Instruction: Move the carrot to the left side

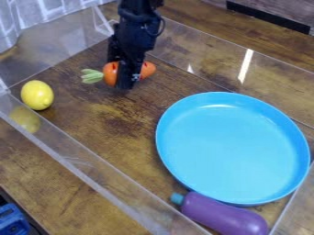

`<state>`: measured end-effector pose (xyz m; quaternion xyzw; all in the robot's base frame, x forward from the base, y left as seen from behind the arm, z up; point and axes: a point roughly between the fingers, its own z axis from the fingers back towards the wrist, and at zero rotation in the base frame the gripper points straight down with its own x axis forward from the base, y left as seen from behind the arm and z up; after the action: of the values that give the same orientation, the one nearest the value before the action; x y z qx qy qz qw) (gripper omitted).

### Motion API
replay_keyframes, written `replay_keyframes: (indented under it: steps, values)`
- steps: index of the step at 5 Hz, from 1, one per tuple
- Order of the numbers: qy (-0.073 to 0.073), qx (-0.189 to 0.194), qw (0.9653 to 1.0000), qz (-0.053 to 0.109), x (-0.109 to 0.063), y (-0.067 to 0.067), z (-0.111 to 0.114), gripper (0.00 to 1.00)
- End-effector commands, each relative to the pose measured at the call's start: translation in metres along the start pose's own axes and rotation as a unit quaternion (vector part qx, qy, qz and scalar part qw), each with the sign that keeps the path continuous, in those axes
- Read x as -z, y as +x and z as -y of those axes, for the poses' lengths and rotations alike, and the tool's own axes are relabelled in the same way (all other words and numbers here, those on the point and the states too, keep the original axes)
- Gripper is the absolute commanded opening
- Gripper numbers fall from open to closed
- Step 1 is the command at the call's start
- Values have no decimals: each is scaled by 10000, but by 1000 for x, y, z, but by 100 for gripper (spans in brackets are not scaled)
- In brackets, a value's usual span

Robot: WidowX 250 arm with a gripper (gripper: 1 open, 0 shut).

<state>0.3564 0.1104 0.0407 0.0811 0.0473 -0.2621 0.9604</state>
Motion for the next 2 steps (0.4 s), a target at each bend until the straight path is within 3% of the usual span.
replay_keyframes:
  steps: [1, 2]
  values:
    - [177, 222, 9991, 302, -10, -4, -20, 0]
    - [162, 285, 9989, 345, 0, 0, -12, 100]
